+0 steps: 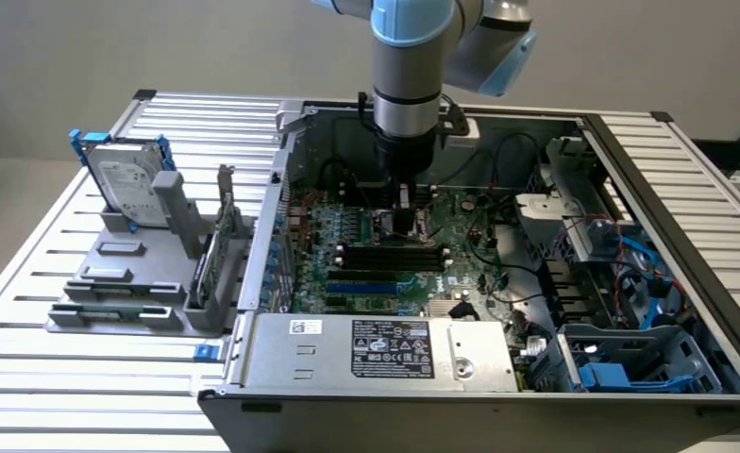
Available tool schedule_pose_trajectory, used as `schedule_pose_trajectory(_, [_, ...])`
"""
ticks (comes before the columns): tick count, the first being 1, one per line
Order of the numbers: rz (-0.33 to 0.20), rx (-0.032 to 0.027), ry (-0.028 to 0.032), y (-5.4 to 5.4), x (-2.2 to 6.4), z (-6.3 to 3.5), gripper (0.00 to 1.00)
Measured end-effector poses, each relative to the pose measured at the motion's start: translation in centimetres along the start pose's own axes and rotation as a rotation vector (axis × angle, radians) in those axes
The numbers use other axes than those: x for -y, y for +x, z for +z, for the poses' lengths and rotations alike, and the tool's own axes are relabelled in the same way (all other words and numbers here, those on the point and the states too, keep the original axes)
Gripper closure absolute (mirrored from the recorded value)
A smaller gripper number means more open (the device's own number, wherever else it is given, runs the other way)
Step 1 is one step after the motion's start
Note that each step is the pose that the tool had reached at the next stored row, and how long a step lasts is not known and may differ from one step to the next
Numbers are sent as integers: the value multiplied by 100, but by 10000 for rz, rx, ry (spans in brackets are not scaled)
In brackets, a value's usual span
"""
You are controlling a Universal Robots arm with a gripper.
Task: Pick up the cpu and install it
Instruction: 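Place the cpu into insertion slot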
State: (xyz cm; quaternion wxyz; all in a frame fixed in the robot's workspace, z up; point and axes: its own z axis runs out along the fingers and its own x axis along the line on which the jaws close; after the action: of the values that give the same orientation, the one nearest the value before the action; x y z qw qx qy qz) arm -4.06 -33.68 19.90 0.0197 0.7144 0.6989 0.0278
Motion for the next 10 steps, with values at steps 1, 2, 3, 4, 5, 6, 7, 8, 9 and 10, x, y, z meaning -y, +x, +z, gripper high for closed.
schedule_pose_trajectory(1, [0,0,1,0,-1,-8,38])
schedule_pose_trajectory(2, [0,0,1,0,-1,-16,38])
schedule_pose_trajectory(3, [0,0,1,0,-2,-25,38])
schedule_pose_trajectory(4, [0,0,1,0,-2,-35,38])
schedule_pose_trajectory(5, [0,-2,0,0,-3,-48,38])
schedule_pose_trajectory(6, [1,-5,0,1,-4,-64,38])
schedule_pose_trajectory(7, [3,-8,1,1,-5,-81,38])
schedule_pose_trajectory(8, [4,-11,1,1,-7,-98,40])
schedule_pose_trajectory(9, [6,-14,1,1,-8,-115,46])
schedule_pose_trajectory(10, [9,-19,0,2,-9,-132,46])
